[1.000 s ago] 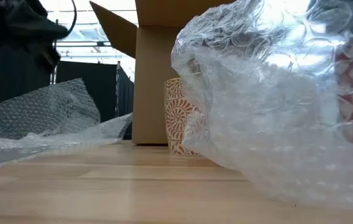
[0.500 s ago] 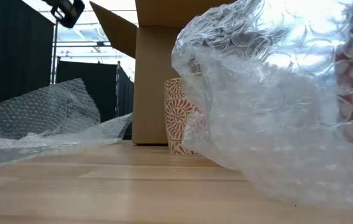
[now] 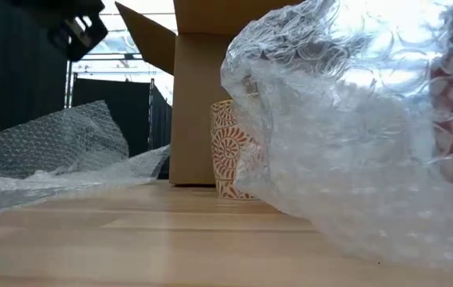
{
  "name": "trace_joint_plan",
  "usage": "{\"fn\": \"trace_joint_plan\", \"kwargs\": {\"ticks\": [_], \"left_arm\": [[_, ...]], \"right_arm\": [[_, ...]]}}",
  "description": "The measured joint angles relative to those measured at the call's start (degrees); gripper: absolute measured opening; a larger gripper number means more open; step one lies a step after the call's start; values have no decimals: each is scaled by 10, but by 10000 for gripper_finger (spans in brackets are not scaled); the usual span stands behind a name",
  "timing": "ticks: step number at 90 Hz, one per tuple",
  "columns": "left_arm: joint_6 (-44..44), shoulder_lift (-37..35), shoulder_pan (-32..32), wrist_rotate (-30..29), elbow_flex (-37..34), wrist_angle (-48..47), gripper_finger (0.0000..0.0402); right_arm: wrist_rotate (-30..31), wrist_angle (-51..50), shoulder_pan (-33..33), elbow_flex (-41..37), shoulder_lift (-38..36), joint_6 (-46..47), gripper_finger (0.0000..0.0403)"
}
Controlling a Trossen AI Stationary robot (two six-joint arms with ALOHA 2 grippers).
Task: Wrap mug
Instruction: Wrap the red mug with bubble wrap
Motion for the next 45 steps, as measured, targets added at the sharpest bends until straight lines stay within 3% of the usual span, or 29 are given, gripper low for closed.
{"fn": "trace_joint_plan", "kwargs": {"ticks": [17,45], "left_arm": [[-62,24,5,13,0,2,15],[-166,88,5,26,0,27,135]], "right_arm": [[0,0,1,0,0,0,176],[32,-1,7,0,0,-14,176]]}}
